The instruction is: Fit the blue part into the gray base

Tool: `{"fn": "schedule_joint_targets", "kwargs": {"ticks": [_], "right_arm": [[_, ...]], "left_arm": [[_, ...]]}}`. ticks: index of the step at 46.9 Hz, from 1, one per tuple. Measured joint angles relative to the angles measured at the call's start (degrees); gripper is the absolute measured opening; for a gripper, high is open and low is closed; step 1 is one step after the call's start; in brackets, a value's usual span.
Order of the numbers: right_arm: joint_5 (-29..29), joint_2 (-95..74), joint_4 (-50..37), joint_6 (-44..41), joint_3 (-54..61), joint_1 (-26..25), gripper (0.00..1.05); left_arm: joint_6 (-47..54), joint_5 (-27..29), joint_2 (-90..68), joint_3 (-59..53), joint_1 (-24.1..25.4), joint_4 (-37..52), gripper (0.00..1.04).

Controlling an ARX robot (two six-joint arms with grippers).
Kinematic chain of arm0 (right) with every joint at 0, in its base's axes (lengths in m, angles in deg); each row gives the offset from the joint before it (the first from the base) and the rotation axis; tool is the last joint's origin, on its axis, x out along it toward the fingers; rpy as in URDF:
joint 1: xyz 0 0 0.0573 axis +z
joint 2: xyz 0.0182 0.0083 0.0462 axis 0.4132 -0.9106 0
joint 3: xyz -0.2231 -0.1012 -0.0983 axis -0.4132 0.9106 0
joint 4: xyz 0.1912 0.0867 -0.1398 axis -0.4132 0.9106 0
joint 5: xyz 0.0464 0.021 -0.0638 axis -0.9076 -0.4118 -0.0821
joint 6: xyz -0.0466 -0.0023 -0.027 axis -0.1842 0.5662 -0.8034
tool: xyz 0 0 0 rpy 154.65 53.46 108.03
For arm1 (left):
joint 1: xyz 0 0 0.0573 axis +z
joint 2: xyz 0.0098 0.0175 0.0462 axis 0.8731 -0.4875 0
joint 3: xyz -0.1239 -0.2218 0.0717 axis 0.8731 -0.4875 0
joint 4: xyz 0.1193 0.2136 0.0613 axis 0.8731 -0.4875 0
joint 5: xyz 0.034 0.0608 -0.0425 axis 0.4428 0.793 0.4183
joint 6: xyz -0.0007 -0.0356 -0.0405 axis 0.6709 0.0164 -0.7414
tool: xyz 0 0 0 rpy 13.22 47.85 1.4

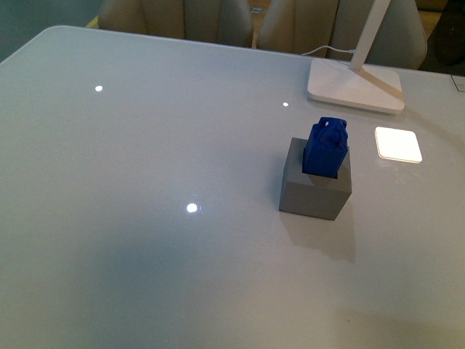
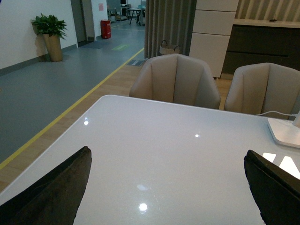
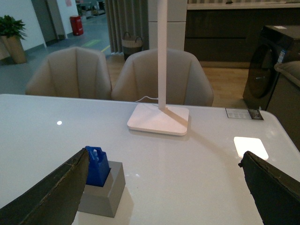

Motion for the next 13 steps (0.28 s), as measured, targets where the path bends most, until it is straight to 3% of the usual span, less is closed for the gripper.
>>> {"fn": "schedule_joint_targets", "kwargs": {"ticks": [13], "right_arm": [[0.00,0.00,0.00,0.00,0.00,0.00,0.96]], "left_arm": [[0.00,0.00,0.00,0.00,0.00,0.00,0.97]]}}
